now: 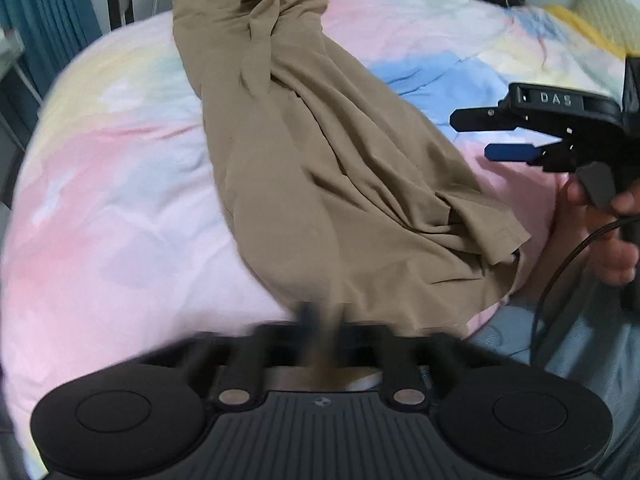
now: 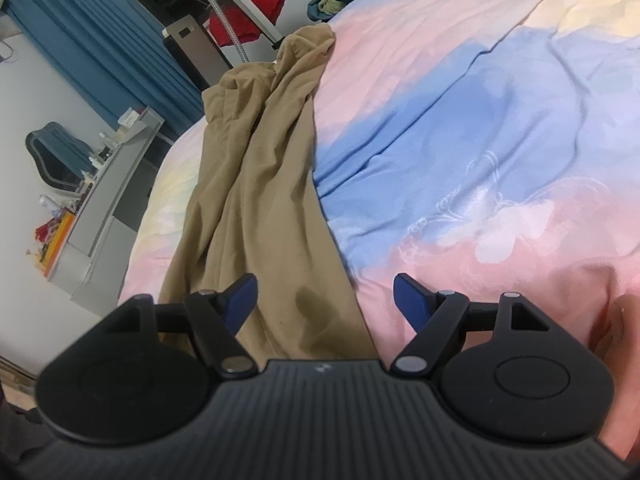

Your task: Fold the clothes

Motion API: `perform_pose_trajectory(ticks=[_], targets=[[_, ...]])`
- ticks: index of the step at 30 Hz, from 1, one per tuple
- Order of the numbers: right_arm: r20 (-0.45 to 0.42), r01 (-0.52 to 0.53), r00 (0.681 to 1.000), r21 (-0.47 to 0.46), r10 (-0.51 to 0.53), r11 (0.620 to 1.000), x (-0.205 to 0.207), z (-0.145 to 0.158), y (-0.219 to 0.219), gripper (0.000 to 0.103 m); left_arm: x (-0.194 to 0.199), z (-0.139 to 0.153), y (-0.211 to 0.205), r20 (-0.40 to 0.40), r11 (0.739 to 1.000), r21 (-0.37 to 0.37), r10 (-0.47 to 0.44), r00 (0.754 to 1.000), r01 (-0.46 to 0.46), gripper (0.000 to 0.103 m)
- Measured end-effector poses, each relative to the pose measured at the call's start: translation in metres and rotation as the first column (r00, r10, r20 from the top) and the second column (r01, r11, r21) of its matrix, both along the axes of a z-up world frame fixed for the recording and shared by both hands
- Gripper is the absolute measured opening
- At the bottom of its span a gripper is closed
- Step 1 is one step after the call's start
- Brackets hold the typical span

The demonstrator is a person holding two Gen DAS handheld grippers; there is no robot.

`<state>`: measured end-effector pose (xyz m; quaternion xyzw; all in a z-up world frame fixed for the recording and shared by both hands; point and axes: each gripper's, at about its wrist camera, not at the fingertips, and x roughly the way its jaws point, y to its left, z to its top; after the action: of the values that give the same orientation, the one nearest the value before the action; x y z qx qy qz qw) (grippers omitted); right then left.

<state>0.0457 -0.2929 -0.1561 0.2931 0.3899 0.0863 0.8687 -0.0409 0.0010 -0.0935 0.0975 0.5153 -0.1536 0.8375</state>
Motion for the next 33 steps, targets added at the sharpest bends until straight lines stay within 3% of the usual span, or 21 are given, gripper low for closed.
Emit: perform_pose_trajectory(ticks=[3,6,8,13,16,17,20,21,23,24,28,31,33], targets=[[-0.008,-0.007,1.0,-0.001,0.007,1.0,0.001,-0.001,0.001,0.077,-0.005,0.02,-0.015,0.039,1.0,0.016,-0.026,0.999,0.026,0.003],[-0.01,-0.011,1.0,-0.009,0.011,1.0,0.001,-0.001,0.001,0.077,-0.007,0.039,-0.027,0.047,0.999,-0.023,-0.04,0.998,0.041,0.002],[-0.013,-0.009,1.0,-0.007,0.009,1.0,0.001,-0.002,0.001,0.077,-0.008,0.037,-0.039,0.019,0.998,-0.05,-0.044,0.999,0.045,0.002],[-0.025,-0.026,0.999,-0.01,0.026,1.0,0.001,-0.003,0.003,0.077,0.005,-0.016,-0.058,-0.042,0.997,-0.022,-0.068,0.997,0.067,0.008],[-0.051,-0.038,0.998,0.0,0.038,0.999,0.001,-0.006,0.003,0.077,0.014,-0.021,-0.04,-0.049,0.993,-0.116,-0.04,0.998,0.035,0.025],[-0.061,-0.039,0.997,0.004,0.039,0.999,0.002,-0.007,0.003,0.077,0.017,-0.021,-0.032,-0.044,0.988,-0.153,-0.028,0.999,0.021,0.044],[-0.085,-0.044,0.995,0.007,0.044,0.999,0.005,-0.011,0.004,0.074,0.01,0.0,-0.002,0.096,0.966,-0.258,0.04,0.995,-0.014,0.077],[-0.092,-0.047,0.995,0.004,0.047,0.999,0.005,-0.012,0.005,0.074,0.008,0.006,0.009,0.14,0.959,-0.283,0.069,0.988,-0.027,0.08],[-0.105,-0.051,0.993,-0.005,0.05,0.999,0.007,-0.014,0.007,0.074,0.016,0.004,0.029,0.145,0.94,-0.318,0.174,0.974,-0.121,0.082],[-0.112,-0.054,0.992,-0.008,0.053,0.999,0.008,-0.015,0.008,0.074,0.024,-0.001,0.037,0.102,0.924,-0.332,0.233,0.967,-0.188,0.082],[-0.139,-0.085,0.987,-0.008,0.083,0.996,0.01,-0.02,0.012,0.074,0.05,-0.026,0.041,-0.069,0.868,-0.417,0.263,0.962,-0.268,0.08],[-0.159,-0.131,0.978,0.024,0.134,0.991,0.007,-0.02,0.016,0.074,0.058,-0.039,0.033,-0.118,0.862,-0.442,0.219,0.969,-0.249,0.075],[-0.179,-0.183,0.966,0.047,0.188,0.982,0.003,-0.02,0.022,0.073,0.056,-0.043,0.03,-0.108,0.876,-0.427,0.194,0.975,-0.222,0.071]])
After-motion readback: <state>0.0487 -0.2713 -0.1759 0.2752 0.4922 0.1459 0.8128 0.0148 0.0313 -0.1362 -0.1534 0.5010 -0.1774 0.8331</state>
